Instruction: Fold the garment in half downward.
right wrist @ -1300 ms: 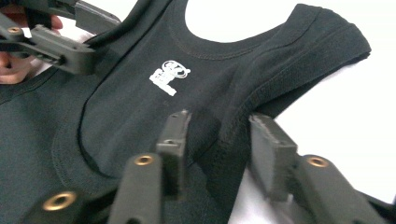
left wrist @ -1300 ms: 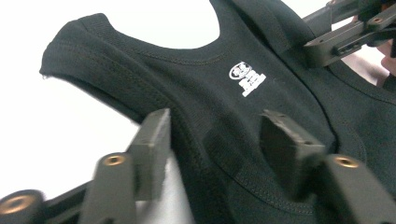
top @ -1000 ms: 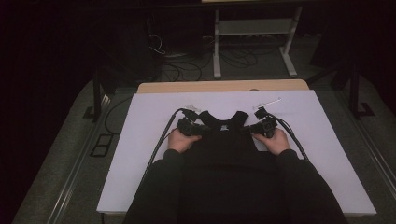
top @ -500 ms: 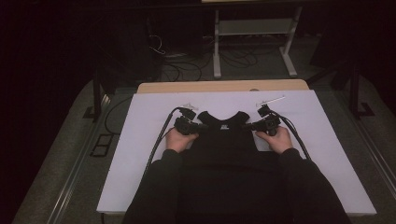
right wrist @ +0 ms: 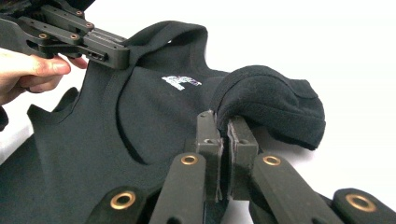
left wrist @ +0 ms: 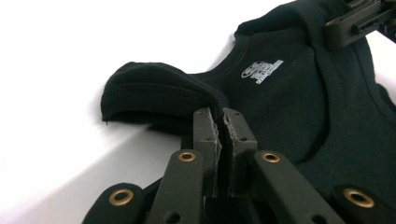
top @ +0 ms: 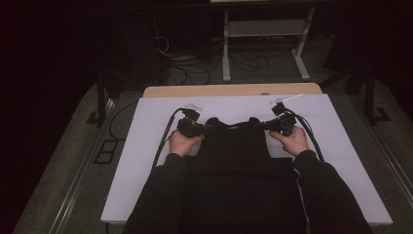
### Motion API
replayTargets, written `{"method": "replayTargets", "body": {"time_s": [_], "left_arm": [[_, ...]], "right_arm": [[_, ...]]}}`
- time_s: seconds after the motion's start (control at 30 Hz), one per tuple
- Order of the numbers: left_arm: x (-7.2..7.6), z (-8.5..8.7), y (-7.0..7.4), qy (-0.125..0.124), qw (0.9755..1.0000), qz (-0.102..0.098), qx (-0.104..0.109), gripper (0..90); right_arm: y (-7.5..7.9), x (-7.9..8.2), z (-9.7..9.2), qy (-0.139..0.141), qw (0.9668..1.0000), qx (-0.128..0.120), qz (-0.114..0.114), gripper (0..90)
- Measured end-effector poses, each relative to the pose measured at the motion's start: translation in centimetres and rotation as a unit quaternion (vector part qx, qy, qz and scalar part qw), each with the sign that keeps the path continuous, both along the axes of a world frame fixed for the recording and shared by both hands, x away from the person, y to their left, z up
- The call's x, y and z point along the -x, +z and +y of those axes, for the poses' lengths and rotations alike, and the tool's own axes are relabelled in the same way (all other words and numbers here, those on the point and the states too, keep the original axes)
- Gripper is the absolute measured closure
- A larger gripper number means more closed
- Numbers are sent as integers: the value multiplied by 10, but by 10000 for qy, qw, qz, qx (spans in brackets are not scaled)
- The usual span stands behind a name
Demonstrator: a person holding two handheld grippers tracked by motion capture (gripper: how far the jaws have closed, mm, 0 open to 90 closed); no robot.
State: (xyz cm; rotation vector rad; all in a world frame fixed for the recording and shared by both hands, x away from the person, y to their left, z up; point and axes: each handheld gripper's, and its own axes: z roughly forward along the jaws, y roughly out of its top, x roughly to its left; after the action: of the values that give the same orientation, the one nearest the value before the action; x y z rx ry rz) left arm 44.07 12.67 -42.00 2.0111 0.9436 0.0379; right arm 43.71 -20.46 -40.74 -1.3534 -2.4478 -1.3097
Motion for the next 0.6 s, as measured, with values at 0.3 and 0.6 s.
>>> {"method": "replayTargets", "body": {"time_s": [0.3,0.6], "left_arm": [[2,10,14,44,9999,21,113,839],[6,18,33,36,9994,75,346,839]], "right_arm": [[13,2,1,42,10000,-20,-80,844],[32,7,5,124,9997,-9,-215,843]]}}
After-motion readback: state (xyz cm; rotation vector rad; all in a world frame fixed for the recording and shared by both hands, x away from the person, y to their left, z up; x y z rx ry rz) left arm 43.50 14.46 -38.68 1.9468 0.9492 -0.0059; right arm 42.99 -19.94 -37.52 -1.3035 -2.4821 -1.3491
